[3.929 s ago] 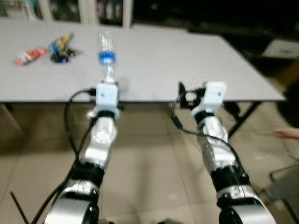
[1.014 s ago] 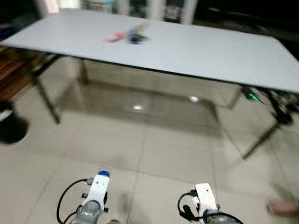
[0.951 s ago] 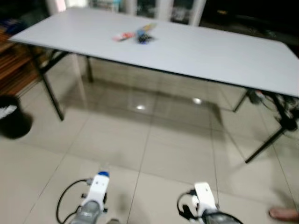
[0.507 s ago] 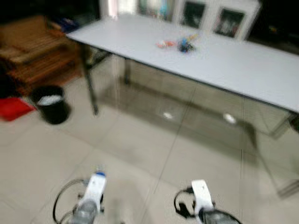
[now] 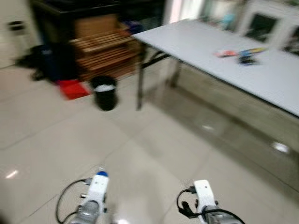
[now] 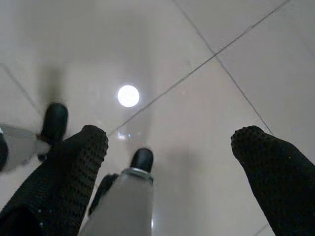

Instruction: Picking trash to rubbish bin

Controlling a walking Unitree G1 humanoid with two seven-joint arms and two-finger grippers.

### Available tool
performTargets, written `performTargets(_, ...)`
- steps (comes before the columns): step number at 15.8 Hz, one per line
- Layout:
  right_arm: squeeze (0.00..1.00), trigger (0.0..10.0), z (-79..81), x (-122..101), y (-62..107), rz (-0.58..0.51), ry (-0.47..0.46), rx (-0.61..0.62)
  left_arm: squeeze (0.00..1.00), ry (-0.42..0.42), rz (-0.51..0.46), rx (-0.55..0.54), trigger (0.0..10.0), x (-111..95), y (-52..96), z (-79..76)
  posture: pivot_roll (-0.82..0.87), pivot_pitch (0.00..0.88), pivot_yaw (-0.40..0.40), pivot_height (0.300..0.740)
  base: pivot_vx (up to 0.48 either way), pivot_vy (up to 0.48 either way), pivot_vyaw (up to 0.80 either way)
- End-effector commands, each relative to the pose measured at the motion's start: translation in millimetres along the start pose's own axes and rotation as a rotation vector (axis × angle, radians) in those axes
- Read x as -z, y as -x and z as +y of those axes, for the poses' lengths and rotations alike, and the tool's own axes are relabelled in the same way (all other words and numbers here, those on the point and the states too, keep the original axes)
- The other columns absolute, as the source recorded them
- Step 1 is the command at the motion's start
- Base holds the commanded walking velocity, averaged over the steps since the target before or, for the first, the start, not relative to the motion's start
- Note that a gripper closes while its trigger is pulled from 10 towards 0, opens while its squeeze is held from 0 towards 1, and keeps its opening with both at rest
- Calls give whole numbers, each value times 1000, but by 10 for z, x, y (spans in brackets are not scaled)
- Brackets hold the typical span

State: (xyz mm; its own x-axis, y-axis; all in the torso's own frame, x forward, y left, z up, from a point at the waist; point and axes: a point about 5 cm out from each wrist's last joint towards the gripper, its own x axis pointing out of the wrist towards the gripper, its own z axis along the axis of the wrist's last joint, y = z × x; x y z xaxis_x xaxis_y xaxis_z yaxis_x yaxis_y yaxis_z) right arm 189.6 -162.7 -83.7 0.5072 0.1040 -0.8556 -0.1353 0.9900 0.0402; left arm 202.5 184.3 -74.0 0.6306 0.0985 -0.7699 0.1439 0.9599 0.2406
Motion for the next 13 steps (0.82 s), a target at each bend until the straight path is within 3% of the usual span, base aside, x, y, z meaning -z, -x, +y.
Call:
performTargets(1, 0, 10000, -22, -35, 0, -13, -25, 9, 0, -9, -9, -10, 10000, -29, -5, 15, -63, 44, -116, 740, 0, 0, 0)
performTargets(4, 0, 10000, -15, -42, 0, -26, -48, 0, 0, -30, 19, -22, 10000, 14, -3, 52, -62, 46, -117, 740, 0, 0, 0)
performTargets(13, 0, 10000, -19, -33, 1, -26, -44, 4, 0, -45, 48, -18, 10000, 76, 7, 30, -61, 50, -115, 740, 434, 0, 0)
